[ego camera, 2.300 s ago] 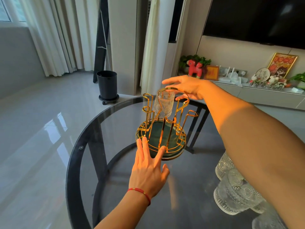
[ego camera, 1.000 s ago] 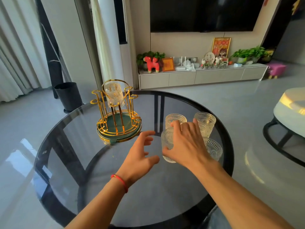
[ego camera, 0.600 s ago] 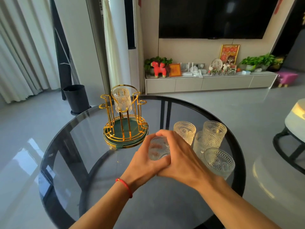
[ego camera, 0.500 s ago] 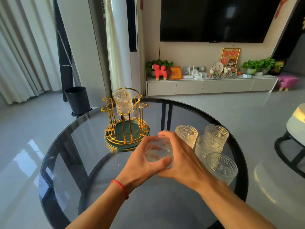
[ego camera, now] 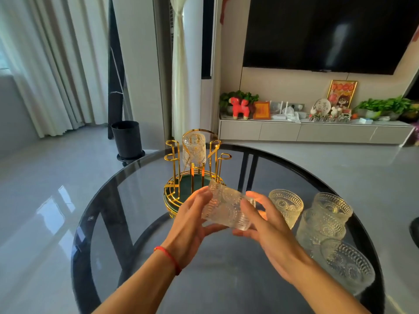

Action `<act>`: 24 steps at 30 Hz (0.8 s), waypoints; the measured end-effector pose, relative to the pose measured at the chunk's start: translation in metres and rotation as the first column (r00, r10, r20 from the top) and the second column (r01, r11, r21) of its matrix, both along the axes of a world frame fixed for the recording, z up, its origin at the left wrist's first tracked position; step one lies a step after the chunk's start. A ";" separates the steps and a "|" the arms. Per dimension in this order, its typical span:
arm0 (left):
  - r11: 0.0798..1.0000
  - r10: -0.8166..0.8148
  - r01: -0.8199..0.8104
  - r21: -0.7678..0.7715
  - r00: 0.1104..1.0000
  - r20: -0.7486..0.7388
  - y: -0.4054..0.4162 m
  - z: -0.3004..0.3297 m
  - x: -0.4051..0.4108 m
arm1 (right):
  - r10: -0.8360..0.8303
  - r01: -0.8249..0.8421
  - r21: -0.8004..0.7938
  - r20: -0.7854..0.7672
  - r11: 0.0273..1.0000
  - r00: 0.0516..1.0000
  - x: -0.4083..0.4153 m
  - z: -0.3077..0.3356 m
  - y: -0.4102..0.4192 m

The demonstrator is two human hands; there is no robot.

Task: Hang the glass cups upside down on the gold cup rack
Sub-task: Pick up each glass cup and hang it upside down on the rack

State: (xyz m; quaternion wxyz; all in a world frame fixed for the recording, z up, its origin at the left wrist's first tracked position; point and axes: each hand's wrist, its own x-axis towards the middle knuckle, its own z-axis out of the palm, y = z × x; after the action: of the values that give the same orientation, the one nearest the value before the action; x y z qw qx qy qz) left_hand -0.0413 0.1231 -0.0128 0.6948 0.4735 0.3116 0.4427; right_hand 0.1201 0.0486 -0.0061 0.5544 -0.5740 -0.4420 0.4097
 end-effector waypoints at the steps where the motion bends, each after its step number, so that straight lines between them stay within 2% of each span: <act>1: 0.999 0.000 0.002 0.050 0.999 -0.040 0.003 -0.001 -0.003 | -0.024 0.024 0.023 -0.008 0.999 1.000 0.000 0.003 0.001; 3: 0.982 0.049 -0.015 0.189 0.983 -0.178 0.011 -0.006 -0.011 | -0.093 0.090 0.097 0.021 0.991 0.995 0.002 0.012 0.003; 5: 0.944 0.168 -0.055 0.327 0.929 -0.331 0.016 -0.011 -0.019 | -0.168 0.147 0.186 0.103 0.972 0.980 0.005 0.026 0.003; 6: 0.910 0.253 -0.071 0.407 0.874 -0.414 0.018 -0.016 -0.023 | -0.194 0.159 0.235 0.134 0.959 0.972 0.007 0.035 0.004; 8: 0.843 0.407 -0.026 0.537 0.684 -0.606 0.023 -0.028 -0.027 | -0.217 0.164 0.316 0.141 0.934 0.966 0.008 0.060 0.010; 10: 0.826 0.434 0.095 0.556 0.520 -0.735 0.024 -0.039 -0.027 | -0.228 0.145 0.395 0.172 0.907 0.958 0.001 0.090 0.023; 12: 0.823 0.401 0.219 0.523 0.428 -0.810 0.024 -0.050 -0.026 | -0.308 0.137 0.468 0.310 0.873 0.899 -0.008 0.119 0.047; 14: 0.803 0.415 0.307 0.510 0.325 -0.850 0.025 -0.058 -0.026 | -0.356 0.140 0.501 0.367 0.854 0.859 -0.021 0.141 0.078; 16: 0.786 0.456 0.332 0.521 0.258 -0.852 0.028 -0.064 -0.028 | -0.333 0.126 0.497 0.353 0.859 0.875 -0.037 0.156 0.111; 18: 0.774 0.484 0.340 0.534 0.226 -0.845 0.032 -0.069 -0.031 | -0.337 0.084 0.495 0.449 0.865 0.828 -0.052 0.163 0.142; 21: 0.755 0.513 0.375 0.538 0.173 -0.840 0.037 -0.077 -0.033 | -0.286 0.037 0.411 0.565 0.911 0.774 -0.070 0.167 0.181; 24: 0.738 0.542 0.379 0.558 0.161 -0.825 0.038 -0.084 -0.034 | -0.239 0.000 0.344 0.654 0.939 0.718 -0.085 0.163 0.207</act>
State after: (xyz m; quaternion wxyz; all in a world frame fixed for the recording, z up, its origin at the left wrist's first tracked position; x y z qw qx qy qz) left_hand -0.0749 0.1606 -0.0965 0.0708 0.8333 0.5285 0.1457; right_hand 0.0356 0.2553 0.1568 0.4622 -0.6146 -0.6370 0.0537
